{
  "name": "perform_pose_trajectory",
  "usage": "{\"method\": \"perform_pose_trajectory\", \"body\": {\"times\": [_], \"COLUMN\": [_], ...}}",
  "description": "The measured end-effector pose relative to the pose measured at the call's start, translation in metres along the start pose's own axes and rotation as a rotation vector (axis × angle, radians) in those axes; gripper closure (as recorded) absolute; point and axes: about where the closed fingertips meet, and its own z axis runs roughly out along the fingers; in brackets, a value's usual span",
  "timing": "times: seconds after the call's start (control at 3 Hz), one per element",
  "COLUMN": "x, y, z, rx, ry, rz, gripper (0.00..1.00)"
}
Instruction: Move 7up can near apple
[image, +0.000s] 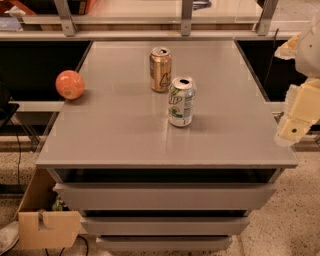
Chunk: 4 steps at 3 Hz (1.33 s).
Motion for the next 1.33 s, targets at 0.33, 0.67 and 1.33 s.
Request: {"method": "perform_pose_trajectory", "body": {"times": [0.33, 0.67, 1.33], "x": [0.000, 0.000, -0.015], "y": [0.000, -0.002, -0.013], "z": [0.000, 0.004, 0.053], "rx": [0.000, 0.006, 0.004], "ry": [0.000, -0.053, -0.355], "rz": [0.000, 0.052, 0.269], "gripper": [0.00, 0.00, 0.00]}}
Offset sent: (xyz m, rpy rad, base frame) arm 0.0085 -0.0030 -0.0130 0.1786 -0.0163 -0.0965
